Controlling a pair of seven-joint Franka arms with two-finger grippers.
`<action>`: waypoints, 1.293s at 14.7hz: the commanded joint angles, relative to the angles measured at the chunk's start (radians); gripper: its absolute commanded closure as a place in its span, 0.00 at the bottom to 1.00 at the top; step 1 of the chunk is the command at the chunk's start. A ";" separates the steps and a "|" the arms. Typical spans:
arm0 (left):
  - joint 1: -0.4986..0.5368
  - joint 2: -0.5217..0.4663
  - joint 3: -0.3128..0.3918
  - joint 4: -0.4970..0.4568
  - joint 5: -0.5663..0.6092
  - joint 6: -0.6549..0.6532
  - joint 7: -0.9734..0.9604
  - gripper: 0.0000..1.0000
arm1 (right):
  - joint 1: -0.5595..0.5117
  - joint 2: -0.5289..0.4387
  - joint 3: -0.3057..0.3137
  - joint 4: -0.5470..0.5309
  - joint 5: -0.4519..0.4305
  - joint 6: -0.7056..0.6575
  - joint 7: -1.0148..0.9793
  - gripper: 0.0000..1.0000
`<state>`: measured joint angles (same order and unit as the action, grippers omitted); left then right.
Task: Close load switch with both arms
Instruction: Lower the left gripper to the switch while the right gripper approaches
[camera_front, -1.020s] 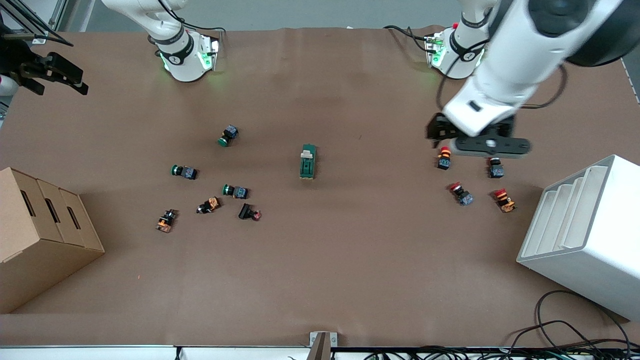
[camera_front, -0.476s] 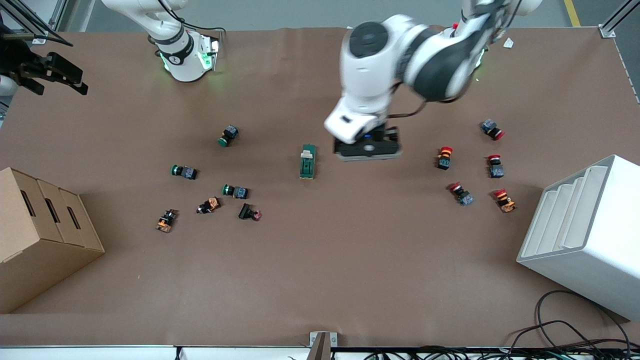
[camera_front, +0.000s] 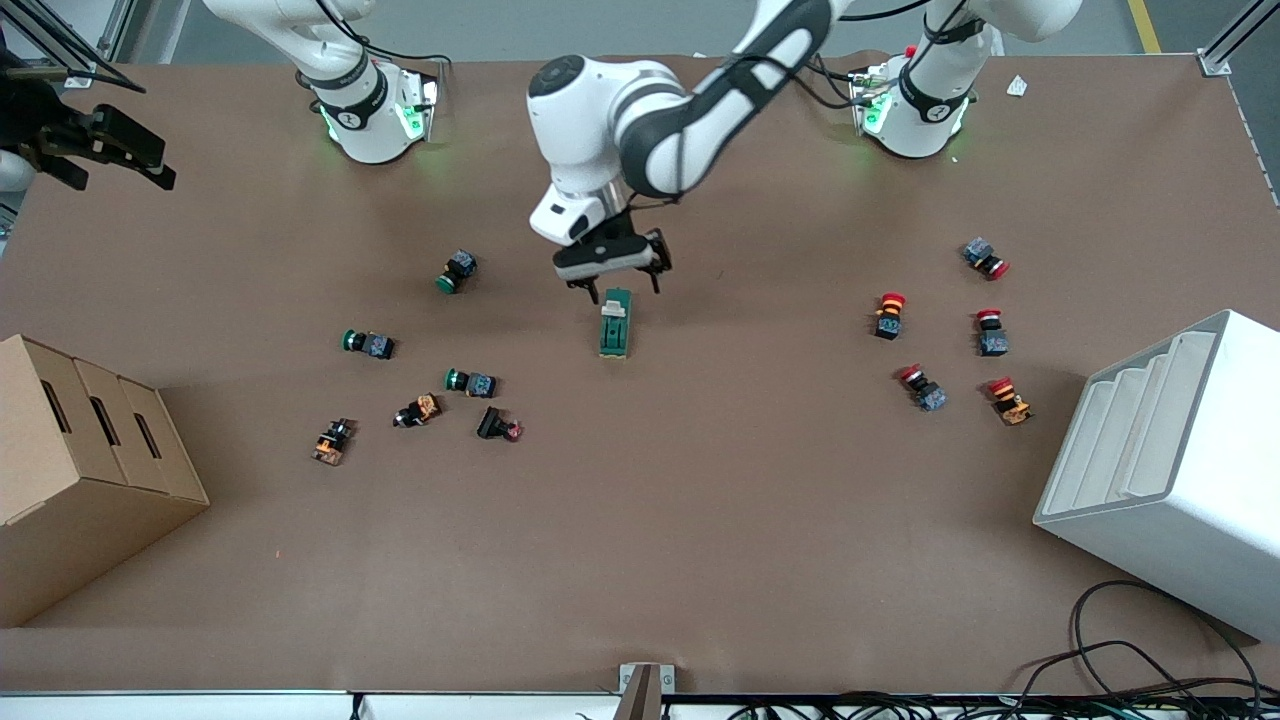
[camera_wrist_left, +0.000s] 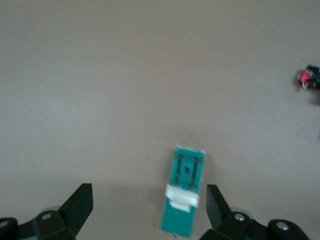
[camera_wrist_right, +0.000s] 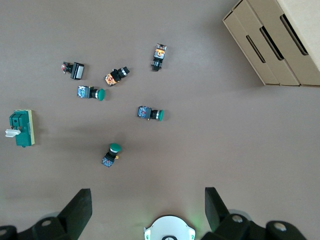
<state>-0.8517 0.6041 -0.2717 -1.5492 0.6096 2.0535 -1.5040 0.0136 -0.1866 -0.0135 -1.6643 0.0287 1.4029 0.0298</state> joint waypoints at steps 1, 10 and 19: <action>-0.072 0.019 0.008 -0.040 0.106 0.005 -0.154 0.00 | -0.001 -0.008 -0.006 -0.011 0.005 0.002 -0.005 0.00; -0.178 0.103 0.006 -0.187 0.566 0.010 -0.612 0.00 | 0.014 0.256 -0.005 0.069 -0.013 0.019 0.019 0.00; -0.165 0.189 0.009 -0.224 0.982 0.034 -0.950 0.00 | 0.290 0.334 -0.002 -0.086 0.143 0.281 0.683 0.00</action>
<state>-1.0205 0.7775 -0.2656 -1.7710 1.5166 2.0781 -2.4074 0.2397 0.1378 -0.0085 -1.7015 0.1450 1.6204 0.5865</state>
